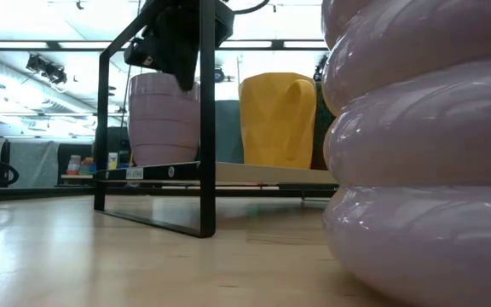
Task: Place coffee mugs
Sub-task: Put the top purple cup on the shelf, then put the purple cup on the shelf
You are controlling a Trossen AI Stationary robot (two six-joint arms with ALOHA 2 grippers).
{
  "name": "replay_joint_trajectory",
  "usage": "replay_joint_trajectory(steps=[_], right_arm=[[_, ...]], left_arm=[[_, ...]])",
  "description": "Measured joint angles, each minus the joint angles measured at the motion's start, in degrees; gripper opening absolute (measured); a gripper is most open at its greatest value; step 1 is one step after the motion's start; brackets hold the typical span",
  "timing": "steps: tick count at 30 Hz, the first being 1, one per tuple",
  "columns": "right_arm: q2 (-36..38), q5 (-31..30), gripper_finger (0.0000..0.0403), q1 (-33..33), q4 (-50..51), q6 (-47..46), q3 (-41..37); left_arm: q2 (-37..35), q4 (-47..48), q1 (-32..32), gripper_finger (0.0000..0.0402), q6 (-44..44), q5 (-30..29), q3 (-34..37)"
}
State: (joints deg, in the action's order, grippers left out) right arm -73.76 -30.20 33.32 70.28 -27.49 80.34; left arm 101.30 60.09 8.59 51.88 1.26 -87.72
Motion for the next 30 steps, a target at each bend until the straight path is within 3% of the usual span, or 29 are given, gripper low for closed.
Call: replay_joint_trajectory(steps=[8, 16, 21, 25, 30], right_arm=[[-0.11, 1.65, 0.0111, 0.0, -2.98, -1.27, -1.02], [-0.22, 11.44, 0.0115, 0.05, -23.04, 0.4, -13.62], [-1.31, 13.82, 0.012, 2.22, -33.59, -1.83, -18.73], [-5.93, 13.5, 0.0119, 5.06, -37.2, -2.89, -18.41], [-12.58, 13.4, 0.012, 7.37, -39.04, -2.51, -15.37]], left_arm=[[-0.04, -1.12, -0.01, 0.0109, -0.02, 0.3, 0.0], [-0.04, -1.86, -0.05, 0.0141, -3.9, 6.47, -4.22], [-0.13, 0.18, 0.05, 0.0141, -12.92, 8.04, -9.16], [-0.15, 3.14, -0.12, 0.0141, -18.85, 6.65, -12.49], [-0.5, 5.3, -0.28, 0.0141, -29.36, -1.02, -15.89]])
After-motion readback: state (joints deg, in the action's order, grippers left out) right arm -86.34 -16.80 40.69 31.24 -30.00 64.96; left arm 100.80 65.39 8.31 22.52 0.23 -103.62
